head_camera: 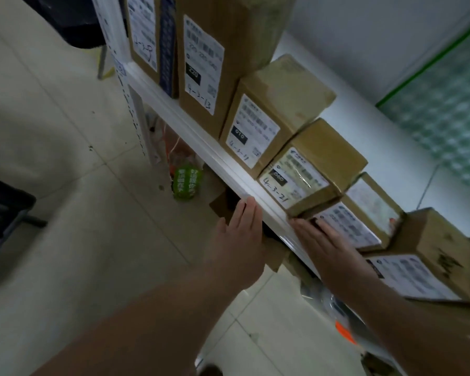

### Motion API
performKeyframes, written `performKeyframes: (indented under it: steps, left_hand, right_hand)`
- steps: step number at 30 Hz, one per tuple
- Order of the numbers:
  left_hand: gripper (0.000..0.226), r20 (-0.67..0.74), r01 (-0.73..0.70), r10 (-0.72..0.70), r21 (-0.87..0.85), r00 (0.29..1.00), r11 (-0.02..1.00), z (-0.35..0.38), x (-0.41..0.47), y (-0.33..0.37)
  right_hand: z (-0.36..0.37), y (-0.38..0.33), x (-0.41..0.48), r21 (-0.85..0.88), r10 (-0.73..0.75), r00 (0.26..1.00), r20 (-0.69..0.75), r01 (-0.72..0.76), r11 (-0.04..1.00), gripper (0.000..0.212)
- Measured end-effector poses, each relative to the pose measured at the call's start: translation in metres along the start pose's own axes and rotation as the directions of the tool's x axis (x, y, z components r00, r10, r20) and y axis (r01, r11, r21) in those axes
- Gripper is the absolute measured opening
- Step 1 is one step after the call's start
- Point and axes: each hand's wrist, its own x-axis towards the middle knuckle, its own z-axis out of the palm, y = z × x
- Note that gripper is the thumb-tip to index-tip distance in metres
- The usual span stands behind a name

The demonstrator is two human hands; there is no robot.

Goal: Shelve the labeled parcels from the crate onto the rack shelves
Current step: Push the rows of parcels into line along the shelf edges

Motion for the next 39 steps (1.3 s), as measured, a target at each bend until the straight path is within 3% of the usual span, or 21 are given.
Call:
performKeyframes:
  steps: [5,12,24,31,39]
  left_hand:
    - [0.078,0.000,-0.039,0.039,0.042,0.999,0.998,0.022,-0.004,0.021]
    - [0.080,-0.004,-0.006,0.007,0.083,1.000,0.996,0.043,-0.018,0.045]
    - [0.080,-0.005,-0.036,0.037,0.088,0.999,0.995,0.069,-0.033,0.117]
    - [0.082,-0.005,-0.048,0.049,0.124,0.999,0.991,0.079,-0.043,0.135]
    - [0.080,0.002,-0.074,0.074,0.078,0.997,0.994,0.093,-0.050,0.162]
  right_hand:
    - [0.023,-0.001,0.000,0.008,0.047,0.998,-0.048,-0.046,0.999,0.088]
    - [0.045,-0.012,-0.019,0.029,0.054,0.968,-0.246,-0.049,0.998,0.079]
    - [0.095,-0.031,-0.078,-0.009,0.144,0.942,-0.303,-0.154,0.988,0.090]
    - [0.106,-0.034,-0.088,-0.075,0.084,0.942,-0.325,-0.115,0.991,0.076]
    - [0.166,-0.051,-0.130,-0.142,-0.004,0.963,-0.270,-0.036,0.989,0.096]
